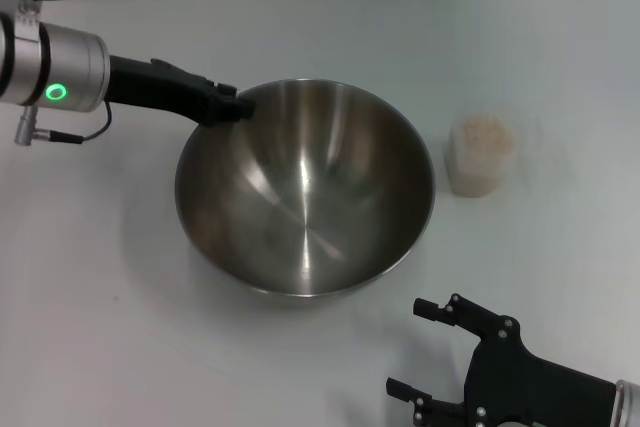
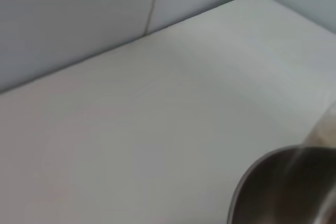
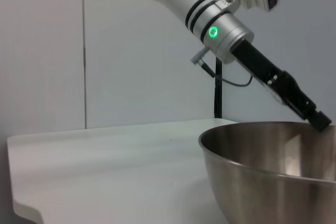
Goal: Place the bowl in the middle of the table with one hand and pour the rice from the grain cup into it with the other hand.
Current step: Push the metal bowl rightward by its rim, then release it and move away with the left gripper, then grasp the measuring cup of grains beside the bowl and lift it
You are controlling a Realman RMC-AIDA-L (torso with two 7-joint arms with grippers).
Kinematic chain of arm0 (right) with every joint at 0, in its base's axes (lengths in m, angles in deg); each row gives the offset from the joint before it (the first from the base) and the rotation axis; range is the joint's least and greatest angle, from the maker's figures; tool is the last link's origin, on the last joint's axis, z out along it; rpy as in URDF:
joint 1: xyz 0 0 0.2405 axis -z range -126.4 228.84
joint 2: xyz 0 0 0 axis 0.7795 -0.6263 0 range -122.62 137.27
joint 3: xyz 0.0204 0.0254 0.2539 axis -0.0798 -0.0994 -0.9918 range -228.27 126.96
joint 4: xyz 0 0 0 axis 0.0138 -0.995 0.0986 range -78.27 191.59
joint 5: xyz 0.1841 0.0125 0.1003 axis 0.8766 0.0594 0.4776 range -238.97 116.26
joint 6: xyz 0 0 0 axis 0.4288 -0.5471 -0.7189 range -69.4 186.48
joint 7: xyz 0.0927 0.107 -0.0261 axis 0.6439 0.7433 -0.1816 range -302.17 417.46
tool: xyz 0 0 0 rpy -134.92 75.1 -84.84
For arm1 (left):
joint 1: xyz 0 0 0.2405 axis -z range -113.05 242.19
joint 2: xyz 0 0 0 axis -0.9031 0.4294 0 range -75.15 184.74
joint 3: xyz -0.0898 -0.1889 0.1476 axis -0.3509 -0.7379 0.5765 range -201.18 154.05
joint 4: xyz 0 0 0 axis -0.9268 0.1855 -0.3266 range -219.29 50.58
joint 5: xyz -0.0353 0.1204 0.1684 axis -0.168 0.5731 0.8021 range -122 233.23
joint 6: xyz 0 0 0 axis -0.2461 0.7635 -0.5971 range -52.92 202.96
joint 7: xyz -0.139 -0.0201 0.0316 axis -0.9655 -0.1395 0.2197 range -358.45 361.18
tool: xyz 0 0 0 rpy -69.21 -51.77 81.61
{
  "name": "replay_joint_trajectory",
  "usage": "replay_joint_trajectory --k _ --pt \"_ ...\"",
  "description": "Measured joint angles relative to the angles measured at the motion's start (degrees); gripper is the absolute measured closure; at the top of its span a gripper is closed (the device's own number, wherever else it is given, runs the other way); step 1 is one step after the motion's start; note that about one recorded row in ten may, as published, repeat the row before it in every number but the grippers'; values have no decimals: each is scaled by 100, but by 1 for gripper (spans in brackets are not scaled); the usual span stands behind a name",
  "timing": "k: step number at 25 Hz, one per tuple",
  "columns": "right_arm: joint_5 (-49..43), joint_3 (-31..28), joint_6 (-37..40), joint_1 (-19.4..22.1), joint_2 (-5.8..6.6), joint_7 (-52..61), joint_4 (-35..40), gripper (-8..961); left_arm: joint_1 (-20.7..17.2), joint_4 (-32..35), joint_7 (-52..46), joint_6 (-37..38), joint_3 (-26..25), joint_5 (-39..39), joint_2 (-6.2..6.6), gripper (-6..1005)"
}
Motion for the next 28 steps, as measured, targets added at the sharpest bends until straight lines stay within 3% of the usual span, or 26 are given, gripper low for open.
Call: replay_joint_trajectory --k 7,8,10,12,15,18,20,21,22,28 --pt "0 0 -60 4 0 4 -9 131 -353 1165 440 628 -269 -311 13 601" --pt "1 -1 -60 4 0 8 -9 131 -719 1795 939 978 -470 -806 17 567" --pt "3 -18 -61 15 0 14 -10 131 -1111 2191 1479 1258 -590 -1410 19 463" --pt "16 -47 -61 35 0 19 -15 131 -1540 2397 2144 1483 -641 -2080 19 359" --pt "70 -88 -57 74 0 26 -13 131 -2378 2405 3458 1724 -663 -3165 13 285" --pt "235 -133 -24 134 5 39 -15 131 -3085 1990 4744 1885 -632 -3816 -3 211" --pt "379 -246 -17 206 8 42 -13 132 -3343 1306 5534 2184 -692 -4081 19 162" --pt "439 -331 -17 241 8 40 -14 132 -3418 716 6121 2472 -818 -4156 57 162" --pt "513 -497 -31 291 6 25 -16 132 -3418 716 6121 2472 -818 -4156 57 162" --pt "1026 -1684 -434 553 -23 -490 -333 132 -3489 -1300 7414 2773 -1227 -3804 359 161"
